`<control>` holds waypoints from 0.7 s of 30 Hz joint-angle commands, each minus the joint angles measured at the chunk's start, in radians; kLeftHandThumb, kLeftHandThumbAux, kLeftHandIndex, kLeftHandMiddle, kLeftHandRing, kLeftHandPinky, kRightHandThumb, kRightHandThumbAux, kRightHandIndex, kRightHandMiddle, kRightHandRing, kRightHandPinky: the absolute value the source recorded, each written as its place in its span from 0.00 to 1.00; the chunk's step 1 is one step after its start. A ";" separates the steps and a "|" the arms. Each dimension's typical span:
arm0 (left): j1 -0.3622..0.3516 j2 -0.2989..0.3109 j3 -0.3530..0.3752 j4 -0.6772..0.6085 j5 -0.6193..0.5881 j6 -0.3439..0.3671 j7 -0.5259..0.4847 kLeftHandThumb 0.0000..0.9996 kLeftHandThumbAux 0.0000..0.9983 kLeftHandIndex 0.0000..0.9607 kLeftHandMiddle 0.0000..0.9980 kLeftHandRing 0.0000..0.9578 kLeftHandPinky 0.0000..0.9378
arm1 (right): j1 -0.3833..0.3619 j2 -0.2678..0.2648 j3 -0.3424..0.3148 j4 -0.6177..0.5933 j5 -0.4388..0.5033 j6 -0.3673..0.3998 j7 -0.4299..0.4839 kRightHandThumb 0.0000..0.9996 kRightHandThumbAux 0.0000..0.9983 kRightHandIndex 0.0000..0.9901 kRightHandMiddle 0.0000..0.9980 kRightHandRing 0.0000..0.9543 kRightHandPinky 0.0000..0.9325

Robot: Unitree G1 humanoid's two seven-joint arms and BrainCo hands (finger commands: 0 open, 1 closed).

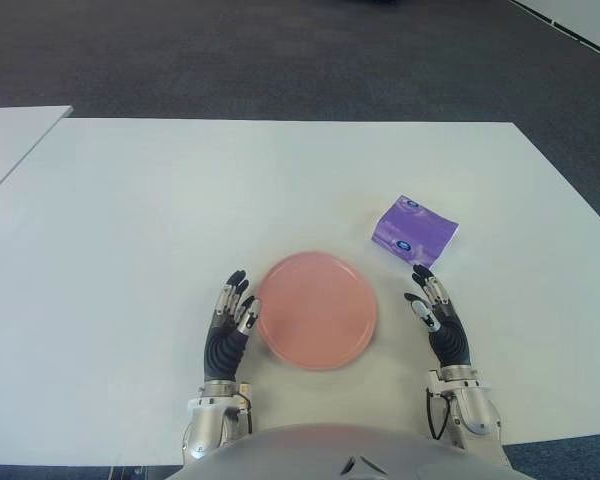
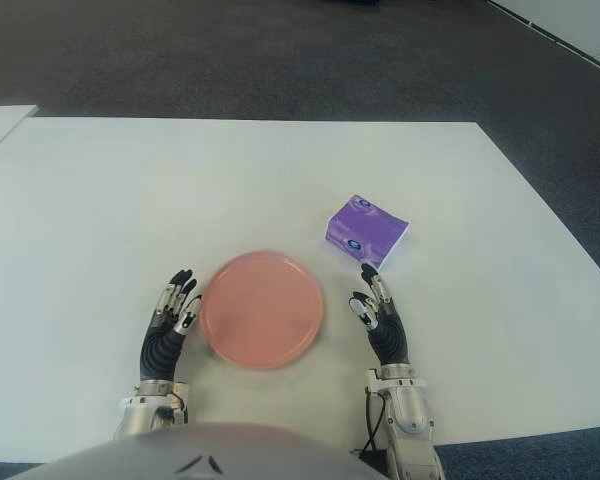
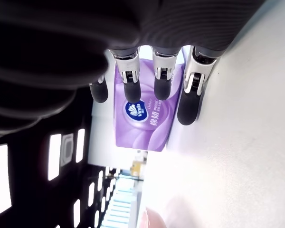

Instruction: Put the tissue paper into the plate.

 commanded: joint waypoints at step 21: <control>0.040 -0.003 0.001 0.095 0.019 0.085 0.009 0.06 0.55 0.00 0.02 0.00 0.00 | 0.130 0.019 0.020 0.065 -0.066 0.014 -0.023 0.21 0.35 0.00 0.00 0.00 0.00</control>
